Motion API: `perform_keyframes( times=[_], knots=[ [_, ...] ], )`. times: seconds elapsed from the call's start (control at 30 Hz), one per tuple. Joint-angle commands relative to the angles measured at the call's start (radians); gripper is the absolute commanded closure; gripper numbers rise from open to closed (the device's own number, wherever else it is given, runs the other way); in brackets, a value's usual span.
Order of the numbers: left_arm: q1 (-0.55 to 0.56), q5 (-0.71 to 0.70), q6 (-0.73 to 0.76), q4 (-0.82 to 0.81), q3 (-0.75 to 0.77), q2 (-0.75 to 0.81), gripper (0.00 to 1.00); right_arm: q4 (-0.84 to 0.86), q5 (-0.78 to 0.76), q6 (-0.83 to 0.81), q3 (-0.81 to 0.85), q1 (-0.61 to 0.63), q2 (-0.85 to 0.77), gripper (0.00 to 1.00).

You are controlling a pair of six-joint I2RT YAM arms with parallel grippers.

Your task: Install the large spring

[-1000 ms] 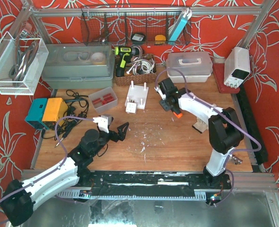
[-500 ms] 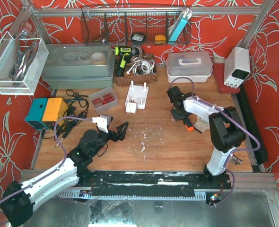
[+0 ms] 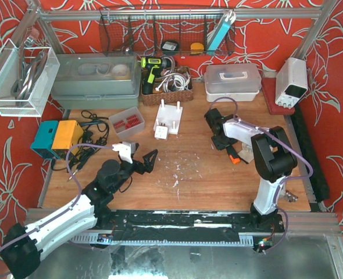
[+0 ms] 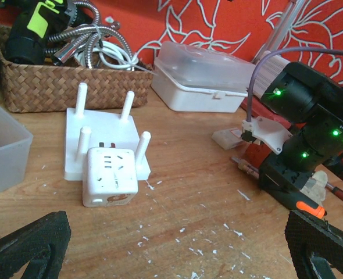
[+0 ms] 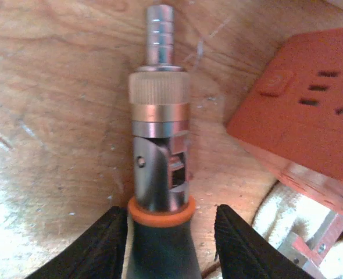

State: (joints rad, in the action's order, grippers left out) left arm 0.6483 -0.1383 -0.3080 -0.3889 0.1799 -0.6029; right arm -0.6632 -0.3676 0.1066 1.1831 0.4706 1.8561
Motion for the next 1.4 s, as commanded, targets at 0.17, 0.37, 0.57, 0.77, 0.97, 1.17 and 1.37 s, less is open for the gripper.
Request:
perform_keyframes(
  times=[0.17,0.37,0.57,0.77,0.97,1.17,1.37],
  knots=[
    [0.005,-0.030,-0.006,-0.006,-0.008,-0.001,0.00,-0.035,-0.093,0.040,0.004,-0.003,-0.075,0.45],
    [0.005,-0.047,-0.011,-0.023,-0.019,-0.008,0.00,-0.007,-0.068,0.081,-0.048,0.032,-0.262,0.38],
    [0.006,-0.111,-0.034,-0.019,-0.012,-0.049,0.00,0.139,0.125,0.162,-0.182,0.069,-0.504,0.24],
    [0.002,-0.194,-0.028,-0.028,0.020,-0.152,0.00,0.343,0.230,0.280,-0.339,0.125,-0.676,0.01],
    [0.001,-0.162,0.030,0.118,0.209,-0.407,0.18,0.511,0.203,0.287,-0.502,0.134,-0.792,0.01],
    [-0.007,-0.178,0.010,0.241,0.428,-0.668,0.22,0.670,0.138,0.273,-0.646,0.136,-0.883,0.01],
    [-0.060,-0.136,-0.022,0.314,0.566,-0.800,0.16,0.677,0.071,0.281,-0.662,0.136,-0.881,0.01]
  ],
)
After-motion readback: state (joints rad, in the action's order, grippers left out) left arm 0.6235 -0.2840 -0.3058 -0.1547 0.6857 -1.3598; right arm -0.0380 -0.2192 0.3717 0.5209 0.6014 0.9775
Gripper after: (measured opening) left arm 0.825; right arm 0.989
